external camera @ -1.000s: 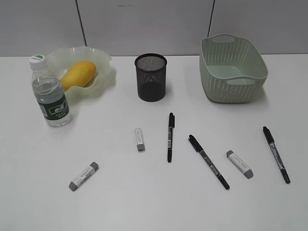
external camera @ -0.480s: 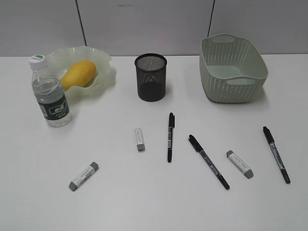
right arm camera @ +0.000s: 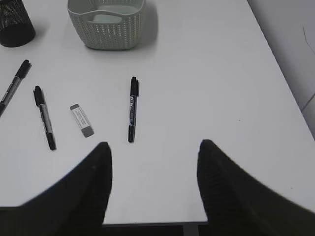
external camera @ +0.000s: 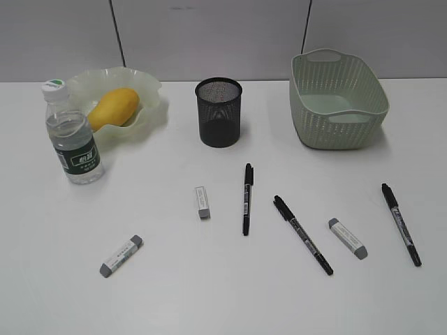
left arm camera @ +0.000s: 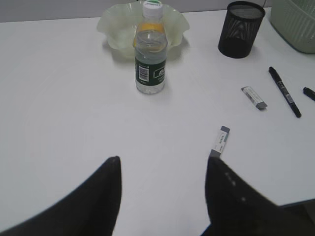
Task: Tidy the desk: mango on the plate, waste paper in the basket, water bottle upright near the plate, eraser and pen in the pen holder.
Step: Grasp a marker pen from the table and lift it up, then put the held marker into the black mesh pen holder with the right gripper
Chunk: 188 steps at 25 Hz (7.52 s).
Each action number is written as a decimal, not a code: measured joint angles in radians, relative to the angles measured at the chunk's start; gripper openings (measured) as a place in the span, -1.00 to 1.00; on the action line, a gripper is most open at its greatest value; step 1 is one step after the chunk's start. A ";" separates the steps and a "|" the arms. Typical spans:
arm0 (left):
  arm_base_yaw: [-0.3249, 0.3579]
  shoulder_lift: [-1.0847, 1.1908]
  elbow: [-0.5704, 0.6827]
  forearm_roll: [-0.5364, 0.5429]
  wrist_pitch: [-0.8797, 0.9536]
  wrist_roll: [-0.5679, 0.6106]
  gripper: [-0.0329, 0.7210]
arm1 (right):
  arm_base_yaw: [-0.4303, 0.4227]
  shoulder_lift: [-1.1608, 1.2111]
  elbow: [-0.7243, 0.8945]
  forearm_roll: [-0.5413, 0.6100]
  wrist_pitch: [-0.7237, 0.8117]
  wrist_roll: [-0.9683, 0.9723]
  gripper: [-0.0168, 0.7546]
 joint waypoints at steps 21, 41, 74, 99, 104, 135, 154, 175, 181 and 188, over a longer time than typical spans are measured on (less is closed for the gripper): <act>0.000 0.000 0.000 0.003 0.000 0.000 0.12 | 0.000 0.000 0.000 -0.013 0.000 0.000 0.20; 0.000 0.000 0.000 0.003 0.000 0.000 -0.27 | 0.000 0.487 -0.120 0.085 0.096 0.002 0.20; 0.197 0.000 0.000 0.003 0.000 0.000 -0.28 | 0.113 1.614 -0.456 -0.001 -0.139 0.228 0.20; 0.197 0.000 0.000 0.003 0.000 0.000 -0.28 | 0.121 1.948 -0.488 -0.044 -0.419 0.236 0.14; 0.197 0.000 0.000 0.003 0.000 0.000 -0.28 | 0.121 1.963 -0.491 -0.043 -0.407 0.238 0.00; 0.197 0.000 0.000 0.003 0.000 0.000 -0.28 | 0.171 1.585 -0.456 0.110 -0.196 0.104 -0.70; 0.197 0.000 0.000 0.002 0.000 0.000 -0.28 | 0.480 1.632 -0.577 0.167 -1.034 0.079 -0.70; 0.197 0.000 0.000 0.001 0.000 0.000 -0.28 | 0.517 1.999 -0.920 -0.043 -1.323 0.102 -0.70; 0.197 0.000 0.000 0.000 0.000 0.000 -0.28 | 0.553 2.063 -0.946 -0.130 -1.384 0.109 -0.70; 0.197 0.000 0.000 0.000 0.000 0.000 -0.28 | 0.553 2.114 -0.946 -0.132 -1.404 0.102 -0.70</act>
